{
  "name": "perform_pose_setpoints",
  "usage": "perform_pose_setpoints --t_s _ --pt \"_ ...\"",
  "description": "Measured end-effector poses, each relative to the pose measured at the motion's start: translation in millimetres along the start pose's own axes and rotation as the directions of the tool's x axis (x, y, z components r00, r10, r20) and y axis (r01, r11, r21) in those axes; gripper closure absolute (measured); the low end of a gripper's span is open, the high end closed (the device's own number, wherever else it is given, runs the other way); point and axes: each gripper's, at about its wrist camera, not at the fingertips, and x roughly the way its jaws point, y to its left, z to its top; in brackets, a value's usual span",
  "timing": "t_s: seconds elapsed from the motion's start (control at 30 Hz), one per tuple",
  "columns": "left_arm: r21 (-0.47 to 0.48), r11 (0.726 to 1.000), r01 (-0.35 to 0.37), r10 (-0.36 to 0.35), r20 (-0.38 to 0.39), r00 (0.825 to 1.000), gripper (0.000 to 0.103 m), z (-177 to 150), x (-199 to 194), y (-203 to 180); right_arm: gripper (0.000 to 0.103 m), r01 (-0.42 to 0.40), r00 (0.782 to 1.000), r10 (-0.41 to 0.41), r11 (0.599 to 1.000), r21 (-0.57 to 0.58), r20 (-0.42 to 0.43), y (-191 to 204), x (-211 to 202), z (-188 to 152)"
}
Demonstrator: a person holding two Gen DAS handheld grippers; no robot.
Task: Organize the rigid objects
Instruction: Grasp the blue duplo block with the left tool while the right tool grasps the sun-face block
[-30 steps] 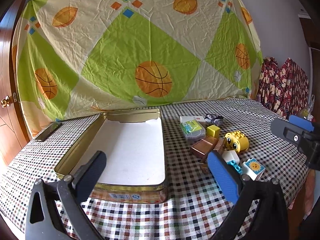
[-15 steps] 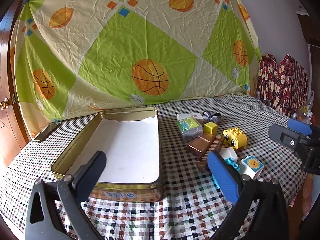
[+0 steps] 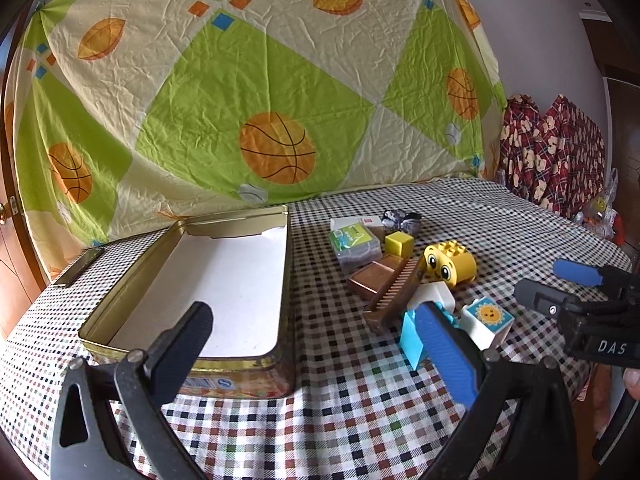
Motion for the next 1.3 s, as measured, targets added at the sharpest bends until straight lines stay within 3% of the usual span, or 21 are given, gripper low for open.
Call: perform_pose_setpoints --t_s 0.27,0.37,0.5,0.57,0.77,0.93,1.0,1.23,1.3 --pt "0.004 1.0 0.005 -0.005 -0.008 1.0 0.0 -1 3 -5 0.018 -0.045 0.997 0.04 0.996 -0.08 -0.069 19 19 -9" --pt "0.011 1.0 0.009 -0.009 -0.017 1.0 0.001 -2 6 -9 0.041 -0.07 0.99 0.057 0.992 -0.101 -0.129 22 33 -11" --pt "0.023 0.999 0.049 -0.048 -0.037 0.998 0.007 -2 10 -19 0.054 -0.103 0.981 0.081 0.987 -0.122 -0.177 23 45 -15" --pt "0.052 0.997 0.061 -0.059 -0.043 0.997 0.008 -2 13 -27 0.069 -0.107 0.981 0.087 0.988 -0.109 -0.174 19 45 -13" --pt "0.103 0.989 0.103 -0.093 -0.103 0.99 0.018 -2 24 -49 0.069 -0.044 0.994 0.034 0.994 -0.098 -0.102 5 38 4" --pt "0.1 0.984 0.146 -0.128 -0.169 0.977 0.034 -2 35 -60 0.069 0.004 0.999 -0.01 0.993 -0.118 -0.046 3 38 18" --pt "0.091 0.982 0.163 -0.142 -0.207 0.968 0.045 -3 43 -62 0.069 0.008 0.999 -0.013 0.993 -0.115 -0.042 2 42 18" --pt "0.052 0.974 0.222 -0.195 -0.317 0.928 0.063 -7 63 -67 0.069 0.035 0.999 -0.039 0.992 -0.122 -0.033 3 43 18" --pt "0.047 0.97 0.238 -0.209 -0.334 0.919 0.072 -11 66 -67 0.069 0.041 0.998 -0.046 0.99 -0.134 -0.034 5 43 17"
